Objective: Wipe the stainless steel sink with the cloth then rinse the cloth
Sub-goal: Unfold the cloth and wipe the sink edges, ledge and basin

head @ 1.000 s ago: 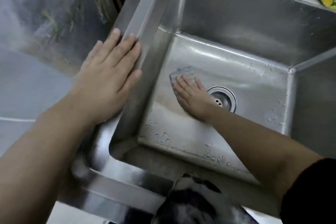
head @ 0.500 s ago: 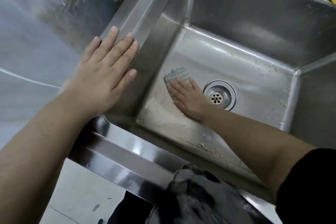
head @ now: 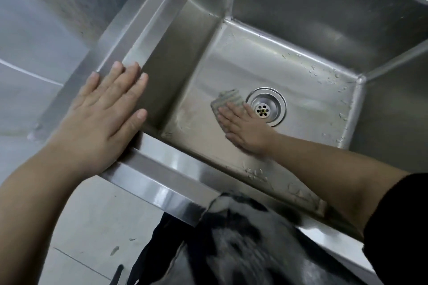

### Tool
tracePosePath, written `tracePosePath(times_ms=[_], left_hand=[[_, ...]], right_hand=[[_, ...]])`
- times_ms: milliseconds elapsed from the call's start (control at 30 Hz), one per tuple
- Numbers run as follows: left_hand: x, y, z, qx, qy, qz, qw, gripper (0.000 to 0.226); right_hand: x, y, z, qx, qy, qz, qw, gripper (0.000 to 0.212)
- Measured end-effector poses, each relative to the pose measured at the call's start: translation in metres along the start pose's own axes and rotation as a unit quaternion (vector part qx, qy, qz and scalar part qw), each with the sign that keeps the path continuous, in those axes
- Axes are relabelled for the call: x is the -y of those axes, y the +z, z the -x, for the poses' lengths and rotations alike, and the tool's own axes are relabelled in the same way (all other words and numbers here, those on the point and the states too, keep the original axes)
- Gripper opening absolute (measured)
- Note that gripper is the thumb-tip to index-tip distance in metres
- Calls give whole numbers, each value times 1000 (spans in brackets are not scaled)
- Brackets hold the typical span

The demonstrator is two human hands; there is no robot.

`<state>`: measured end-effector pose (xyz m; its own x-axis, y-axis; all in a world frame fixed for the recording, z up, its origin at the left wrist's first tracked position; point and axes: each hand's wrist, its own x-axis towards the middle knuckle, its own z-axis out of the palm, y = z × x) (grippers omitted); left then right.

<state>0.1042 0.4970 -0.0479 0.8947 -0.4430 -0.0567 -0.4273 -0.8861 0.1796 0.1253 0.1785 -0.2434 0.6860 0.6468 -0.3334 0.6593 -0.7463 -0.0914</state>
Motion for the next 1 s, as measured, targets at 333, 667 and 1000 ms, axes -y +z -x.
tracePosePath(times_ms=[333, 667, 1000], left_hand=[[-52, -14, -73, -38, 159, 13, 986, 48], [-132, 139, -154, 263, 674, -64, 688, 42], [-102, 175, -137, 260, 718, 41, 644, 49]], right_hand=[[16, -85, 93, 169, 40, -124, 977, 47], [126, -131, 240, -170, 604, -228, 744, 58], [148, -121, 240, -105, 743, -204, 628, 68]])
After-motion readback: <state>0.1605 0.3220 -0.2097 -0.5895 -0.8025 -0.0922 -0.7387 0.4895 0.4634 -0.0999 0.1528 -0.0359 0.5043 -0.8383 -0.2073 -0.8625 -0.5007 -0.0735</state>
